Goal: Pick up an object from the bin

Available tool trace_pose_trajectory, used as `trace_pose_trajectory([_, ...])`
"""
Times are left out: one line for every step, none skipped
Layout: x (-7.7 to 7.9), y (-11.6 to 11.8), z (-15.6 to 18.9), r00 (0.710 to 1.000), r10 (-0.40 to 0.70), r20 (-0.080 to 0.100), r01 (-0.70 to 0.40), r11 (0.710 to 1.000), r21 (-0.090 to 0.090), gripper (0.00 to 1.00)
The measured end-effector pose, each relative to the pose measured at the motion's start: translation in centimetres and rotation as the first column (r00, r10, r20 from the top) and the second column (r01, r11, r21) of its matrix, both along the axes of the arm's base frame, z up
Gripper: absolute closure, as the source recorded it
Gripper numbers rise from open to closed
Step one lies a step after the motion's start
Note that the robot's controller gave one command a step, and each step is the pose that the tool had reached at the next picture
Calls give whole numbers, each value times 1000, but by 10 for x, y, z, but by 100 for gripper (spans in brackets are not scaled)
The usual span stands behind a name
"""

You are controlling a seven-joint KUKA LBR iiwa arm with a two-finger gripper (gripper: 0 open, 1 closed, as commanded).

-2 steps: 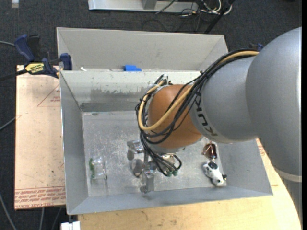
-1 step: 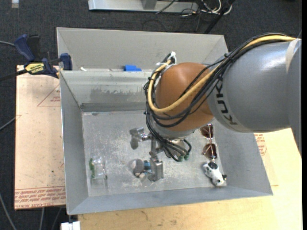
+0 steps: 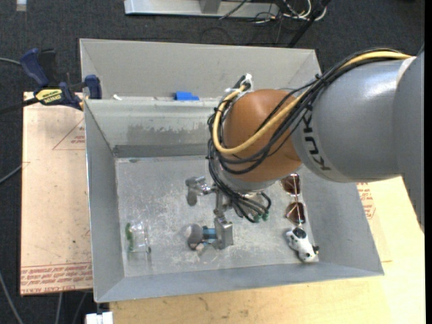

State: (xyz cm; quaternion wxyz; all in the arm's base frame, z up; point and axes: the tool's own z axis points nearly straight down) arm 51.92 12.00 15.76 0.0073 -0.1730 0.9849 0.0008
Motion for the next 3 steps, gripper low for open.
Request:
trace_pose_trajectory([-18,-37,-46,982,191,-14,-191,982,-3,0])
trace_pose_trajectory([0,-36,-74,951,309,-12,-309,951,-6,0])
trace_pose_trajectory([-16,-89,-88,917,398,-13,-398,917,-3,100])
